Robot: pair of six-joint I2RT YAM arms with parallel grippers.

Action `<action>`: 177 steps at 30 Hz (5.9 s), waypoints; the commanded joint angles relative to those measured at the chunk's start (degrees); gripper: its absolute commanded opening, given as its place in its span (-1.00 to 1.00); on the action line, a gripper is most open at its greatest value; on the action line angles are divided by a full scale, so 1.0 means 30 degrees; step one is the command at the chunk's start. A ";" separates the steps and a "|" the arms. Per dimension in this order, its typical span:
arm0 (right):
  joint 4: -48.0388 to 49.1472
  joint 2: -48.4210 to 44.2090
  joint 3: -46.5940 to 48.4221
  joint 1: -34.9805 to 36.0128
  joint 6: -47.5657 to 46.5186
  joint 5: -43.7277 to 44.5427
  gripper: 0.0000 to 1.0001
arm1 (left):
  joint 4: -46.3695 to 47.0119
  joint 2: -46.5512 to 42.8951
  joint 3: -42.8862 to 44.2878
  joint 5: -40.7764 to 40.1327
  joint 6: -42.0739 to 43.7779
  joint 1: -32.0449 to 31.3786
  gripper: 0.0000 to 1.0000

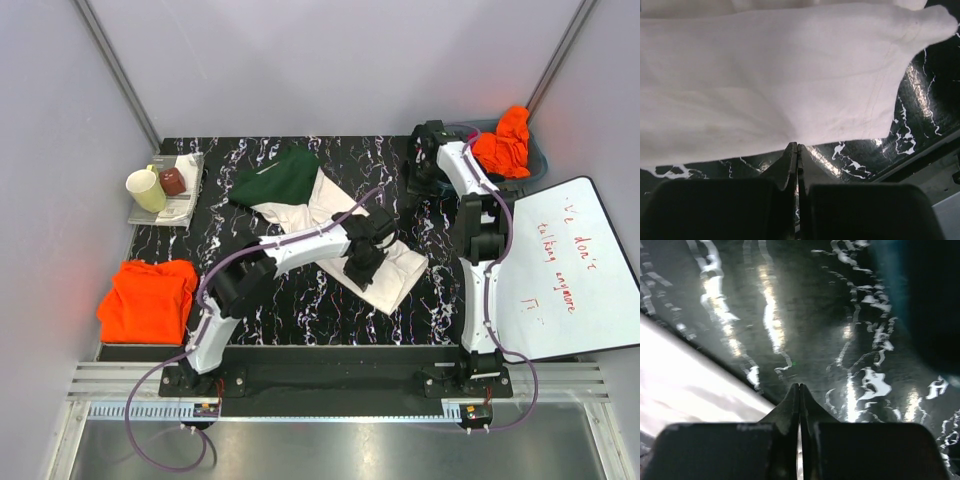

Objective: Fold and stack the t-shirts
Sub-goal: Fold the tshirt

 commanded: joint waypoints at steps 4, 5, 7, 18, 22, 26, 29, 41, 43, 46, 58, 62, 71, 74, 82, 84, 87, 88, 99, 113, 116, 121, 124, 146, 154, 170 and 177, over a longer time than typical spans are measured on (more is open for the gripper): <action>-0.0084 -0.0978 0.1402 0.0733 -0.0406 -0.1955 -1.00 | 0.0660 0.2267 0.1180 0.1240 -0.0606 0.0010 -1.00; -0.0084 -0.1008 0.1372 0.0704 -0.0406 -0.2044 -1.00 | 0.0456 0.2385 0.0889 0.1269 -0.0548 -0.0019 -1.00; -0.0084 -0.1183 0.1313 0.0733 -0.0465 -0.2365 -1.00 | 0.0250 0.2502 0.0536 0.1269 -0.0489 0.0010 -1.00; -0.0260 -0.1068 0.2044 0.0908 -0.0522 -0.4416 -1.00 | -0.2297 -0.2030 -0.5351 -0.1834 -0.1338 0.0712 -1.00; -0.0347 -0.0863 0.2483 0.1522 -0.0757 -0.4390 -1.00 | -0.4111 -0.3880 -0.7340 -0.2538 -0.1777 0.1123 -1.00; -0.0640 -0.0307 0.3653 0.3044 -0.1166 -0.4272 -1.00 | -0.5372 -0.5550 -0.8693 -0.4115 -0.1895 0.1240 -1.00; -0.1020 0.0425 0.5030 0.4772 -0.1576 -0.3775 -1.00 | -0.6428 -0.6810 -0.9338 -0.5113 -0.2100 0.1299 -1.00; 0.1818 0.4639 0.9335 0.7910 -0.0701 -0.3305 -0.89 | -0.7690 -1.3634 -0.6002 -0.7430 -0.4532 0.4402 -1.00; 0.2257 0.5375 1.0098 0.7998 -0.0583 -0.3130 -0.88 | -0.7544 -1.4018 -0.5269 -0.7635 -0.4329 0.4900 -1.00; 0.2902 0.6636 1.1447 0.8087 -0.0260 -0.2458 -0.88 | -0.7631 -1.4342 -0.4594 -0.7637 -0.3977 0.5457 -1.00; 0.4281 0.6728 1.0370 0.8000 0.0296 0.3074 -1.00 | -0.7515 -1.4871 -0.4857 -0.6701 -0.3419 0.5811 -1.00; 0.4107 0.6054 0.9138 0.7298 0.0765 0.3842 -1.00 | -0.7194 -1.4665 -0.5061 -0.6202 -0.2981 0.5811 -1.00; 0.3227 0.4237 0.5799 0.5012 0.1118 0.4252 -1.00 | -0.5202 -1.3670 -0.6583 -0.2688 -0.2043 0.5782 -1.00; 0.2993 0.3505 0.4481 0.4661 0.0854 0.4750 -1.00 | -0.4469 -1.2997 -0.7258 -0.1077 -0.1867 0.5549 -1.00; 0.2963 0.1659 0.2016 0.4424 0.0152 0.4958 -1.00 | -0.2770 -1.0420 -0.7407 0.0448 -0.1252 0.3325 -1.00; 0.2963 0.1016 0.2133 0.4424 0.0034 0.4461 -1.00 | -0.2303 -0.9453 -0.7027 0.0741 -0.1163 0.2913 -1.00; 0.2934 -0.0418 0.2047 0.4395 -0.0171 0.3699 -1.00 | -0.1921 -0.8397 -0.6352 0.1298 -0.1046 0.2268 -1.00; 0.2934 -0.0887 0.1929 0.4395 -0.0259 0.3552 -1.00 | -0.1832 -0.8192 -0.6206 0.1473 -0.1046 0.2179 -1.00; 0.3722 -1.0056 -0.7087 0.3106 0.1467 -0.1338 -0.46 | -0.1448 -0.7781 -0.4887 -0.0309 -0.0400 0.0276 0.32; 0.5273 -1.6798 -1.8253 0.6907 0.2639 -0.7260 0.58 | -0.2973 -1.0942 -0.4182 -0.2686 -0.2424 0.5568 0.98; 0.6386 -1.7209 -1.9602 0.7645 0.3635 -0.7465 0.58 | -0.3119 -1.1850 -0.4738 -0.2685 -0.2190 0.6889 0.98; 0.7415 -1.7006 -2.1185 0.8613 0.4690 -0.7670 0.36 | -0.3442 -1.3081 -0.6024 -0.2890 -0.2012 0.7919 0.98; 0.8087 -1.6538 -2.1887 0.9226 0.5013 -0.7992 0.28 | -0.3471 -1.3638 -0.6670 -0.3036 -0.2100 0.8242 0.98; 0.9701 -1.3460 -2.1480 1.1046 0.5337 -0.7174 0.08 | -0.3677 -1.5016 -0.7874 -0.3359 -0.1779 0.8418 0.98; 0.8852 -1.3577 -2.0953 1.1046 0.5014 -0.6002 0.01 | -0.3706 -1.5222 -0.8050 -0.2979 -0.1573 0.8477 0.97; 0.7772 -1.3574 -2.0133 1.1221 0.4486 -0.4946 -0.92 | -0.3677 -1.5983 -0.8723 -0.2802 -0.1427 0.8477 0.98; 0.6509 -1.6357 -1.9342 1.1221 0.4749 -0.5970 -0.95 | -0.3501 -1.5954 -0.9309 -0.2686 -0.1748 0.8477 0.98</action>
